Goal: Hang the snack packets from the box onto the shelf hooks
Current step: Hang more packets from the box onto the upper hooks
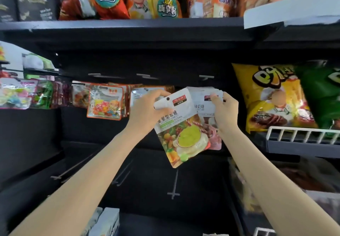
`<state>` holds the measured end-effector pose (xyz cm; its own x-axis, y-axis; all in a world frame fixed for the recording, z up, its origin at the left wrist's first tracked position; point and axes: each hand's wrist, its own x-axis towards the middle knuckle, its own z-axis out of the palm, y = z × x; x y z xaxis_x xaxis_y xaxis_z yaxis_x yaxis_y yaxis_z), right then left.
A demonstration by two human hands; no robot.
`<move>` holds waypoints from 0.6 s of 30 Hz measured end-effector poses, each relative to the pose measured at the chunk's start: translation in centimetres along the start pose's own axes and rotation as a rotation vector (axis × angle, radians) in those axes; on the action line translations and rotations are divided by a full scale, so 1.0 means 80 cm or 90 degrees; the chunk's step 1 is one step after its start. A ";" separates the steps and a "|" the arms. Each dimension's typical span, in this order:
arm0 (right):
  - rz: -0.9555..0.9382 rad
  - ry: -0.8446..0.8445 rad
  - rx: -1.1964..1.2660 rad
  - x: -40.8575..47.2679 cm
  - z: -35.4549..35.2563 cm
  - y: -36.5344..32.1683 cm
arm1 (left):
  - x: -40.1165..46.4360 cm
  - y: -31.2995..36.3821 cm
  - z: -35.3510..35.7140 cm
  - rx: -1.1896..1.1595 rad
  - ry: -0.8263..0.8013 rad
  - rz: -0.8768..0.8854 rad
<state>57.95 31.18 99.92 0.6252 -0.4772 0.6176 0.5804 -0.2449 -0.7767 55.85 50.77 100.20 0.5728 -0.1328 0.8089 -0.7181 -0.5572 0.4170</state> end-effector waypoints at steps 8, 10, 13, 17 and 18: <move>-0.061 0.047 -0.053 0.023 0.003 0.009 | 0.009 0.005 0.004 0.006 -0.046 0.006; -0.082 0.061 -0.098 0.026 0.004 0.012 | 0.011 0.004 0.006 0.020 -0.062 0.008; -0.120 0.043 -0.187 0.028 0.005 0.013 | 0.015 0.004 0.008 0.031 -0.073 0.001; -0.210 0.031 -0.251 0.031 0.008 0.013 | 0.020 0.003 0.012 0.019 -0.081 0.001; -0.224 0.020 -0.285 0.033 0.010 0.015 | 0.020 0.003 0.014 0.016 -0.084 0.000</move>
<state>60.69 30.27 100.70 0.4150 -0.3253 0.8497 0.4686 -0.7241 -0.5061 57.06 49.50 101.15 0.6211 -0.2390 0.7464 -0.7087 -0.5778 0.4048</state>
